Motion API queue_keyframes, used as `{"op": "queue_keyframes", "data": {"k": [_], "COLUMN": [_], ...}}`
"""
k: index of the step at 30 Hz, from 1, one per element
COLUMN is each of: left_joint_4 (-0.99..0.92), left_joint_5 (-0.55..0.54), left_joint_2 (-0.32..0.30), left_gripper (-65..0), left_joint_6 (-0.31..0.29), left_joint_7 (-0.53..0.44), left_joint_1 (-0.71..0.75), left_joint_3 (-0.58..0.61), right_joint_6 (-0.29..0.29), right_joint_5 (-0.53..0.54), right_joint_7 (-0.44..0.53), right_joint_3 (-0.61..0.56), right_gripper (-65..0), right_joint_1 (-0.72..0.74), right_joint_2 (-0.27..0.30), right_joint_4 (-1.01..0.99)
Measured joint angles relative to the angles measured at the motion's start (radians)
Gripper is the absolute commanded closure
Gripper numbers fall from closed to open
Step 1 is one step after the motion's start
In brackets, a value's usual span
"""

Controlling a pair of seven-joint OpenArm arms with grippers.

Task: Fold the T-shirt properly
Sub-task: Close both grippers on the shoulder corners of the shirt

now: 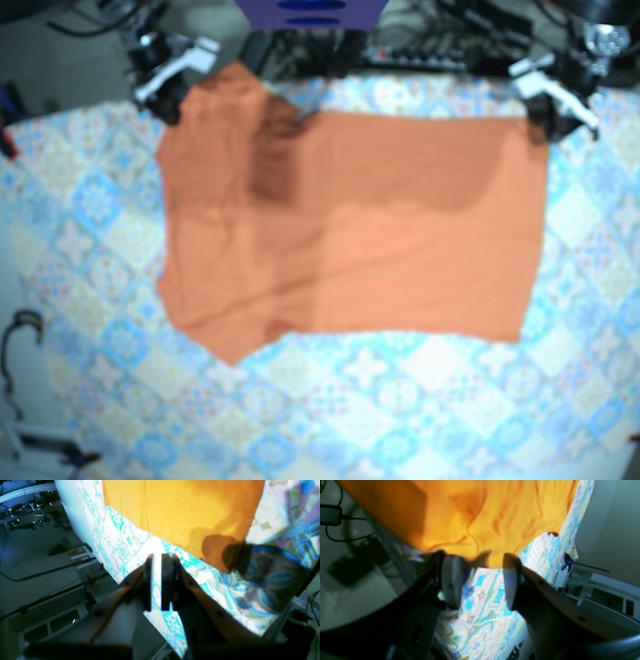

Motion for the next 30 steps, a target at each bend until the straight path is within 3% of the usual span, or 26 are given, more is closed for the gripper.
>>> {"op": "queue_keyframes", "data": {"k": [14,19,26,30], "left_joint_4": [0.0,0.0,0.0,0.0], "left_joint_5": [0.0,0.0,0.0,-0.004], "left_joint_2": [0.0,0.0,0.0,0.0], "left_gripper": [-5.1,-5.1,-5.1,-5.1], "left_joint_6": [0.0,0.0,0.0,0.0], "left_joint_7": [0.013,0.013,0.013,0.013], "left_joint_1": [0.0,0.0,0.0,0.0], "left_joint_3": [0.0,0.0,0.0,0.0], "right_joint_6": [-0.006,-0.023,-0.052,-0.035], "right_joint_5": [0.0,-0.09,-0.106,-0.11], "right_joint_7": [0.006,0.01,-0.019,-0.005], "right_joint_3": [-0.002,-0.007,-0.061,-0.069], "right_gripper": [-26.8,-26.8,-26.4,-15.4], "right_joint_1": [0.001,0.004,0.023,0.037], "right_joint_2": [0.005,0.006,0.016,0.007], "right_joint_4": [-0.003,-0.02,-0.043,-0.046]}}
